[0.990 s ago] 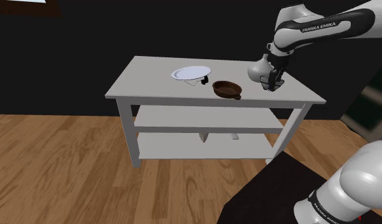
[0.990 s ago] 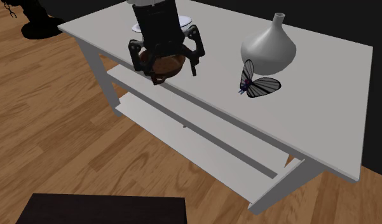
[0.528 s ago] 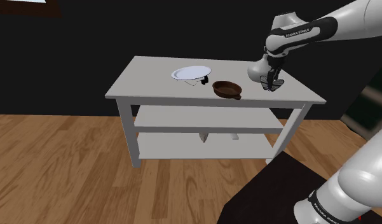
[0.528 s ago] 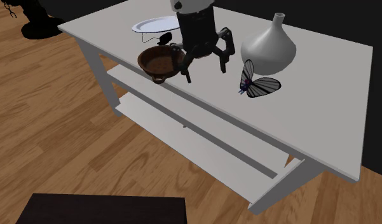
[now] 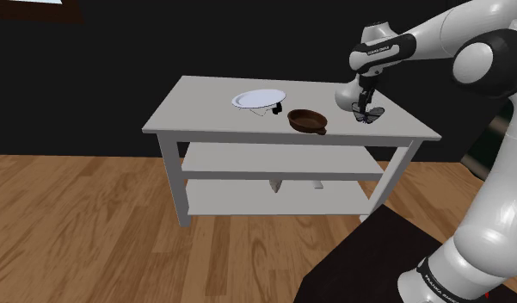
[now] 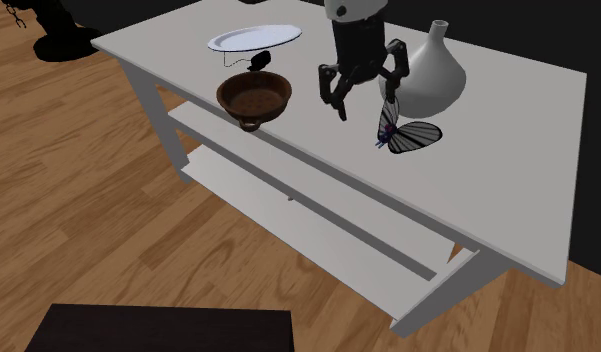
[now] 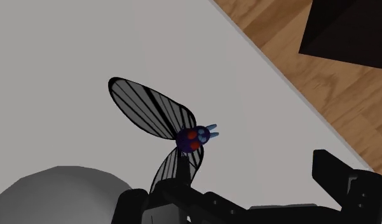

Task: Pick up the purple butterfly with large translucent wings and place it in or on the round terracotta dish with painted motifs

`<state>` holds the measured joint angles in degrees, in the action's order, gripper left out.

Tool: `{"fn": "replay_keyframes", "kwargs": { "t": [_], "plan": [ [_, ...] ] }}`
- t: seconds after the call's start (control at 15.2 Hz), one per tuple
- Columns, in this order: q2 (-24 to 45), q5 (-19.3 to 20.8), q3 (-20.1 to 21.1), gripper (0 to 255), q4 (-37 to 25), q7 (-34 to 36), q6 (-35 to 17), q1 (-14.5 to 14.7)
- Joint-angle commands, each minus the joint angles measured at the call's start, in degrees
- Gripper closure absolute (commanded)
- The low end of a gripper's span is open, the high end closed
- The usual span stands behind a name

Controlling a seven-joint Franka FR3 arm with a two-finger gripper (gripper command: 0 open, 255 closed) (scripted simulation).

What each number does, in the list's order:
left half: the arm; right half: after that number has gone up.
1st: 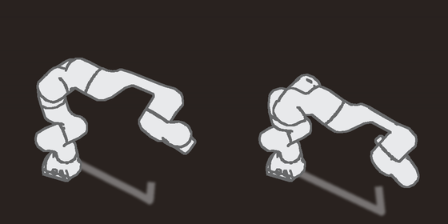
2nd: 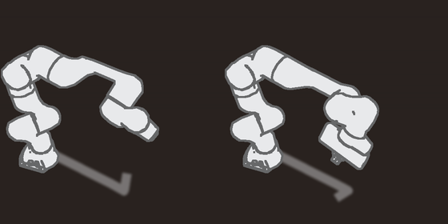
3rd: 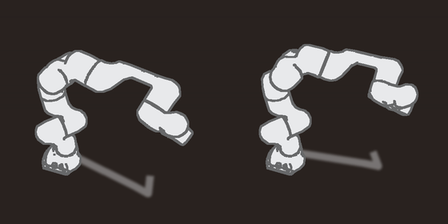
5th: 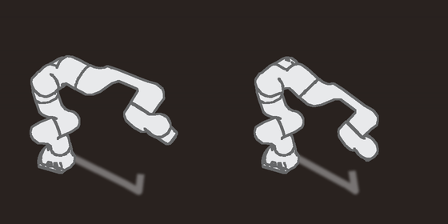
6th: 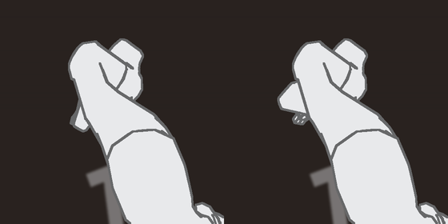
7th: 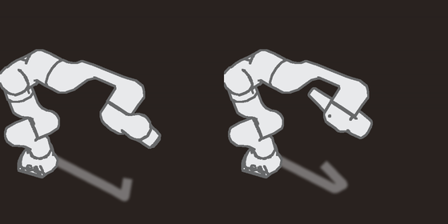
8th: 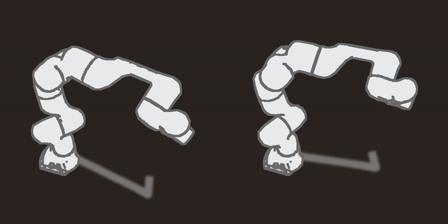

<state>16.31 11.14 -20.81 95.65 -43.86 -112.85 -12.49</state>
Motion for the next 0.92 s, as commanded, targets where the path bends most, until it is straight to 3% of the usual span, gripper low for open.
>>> {"fn": "replay_keyframes", "kwargs": {
  "t": [0.0,0.4,0.86],
  "plan": [
    [1.5,-0.3,-0.1,0,-0.8,-0.7,-0.9,-0.5],
    [3.1,-0.6,-0.2,0,2.1,-0.8,-5.3,-1.3],
    [3.1,-0.6,-0.2,0,2.1,-0.8,-5.3,-1.3]
  ]
}}
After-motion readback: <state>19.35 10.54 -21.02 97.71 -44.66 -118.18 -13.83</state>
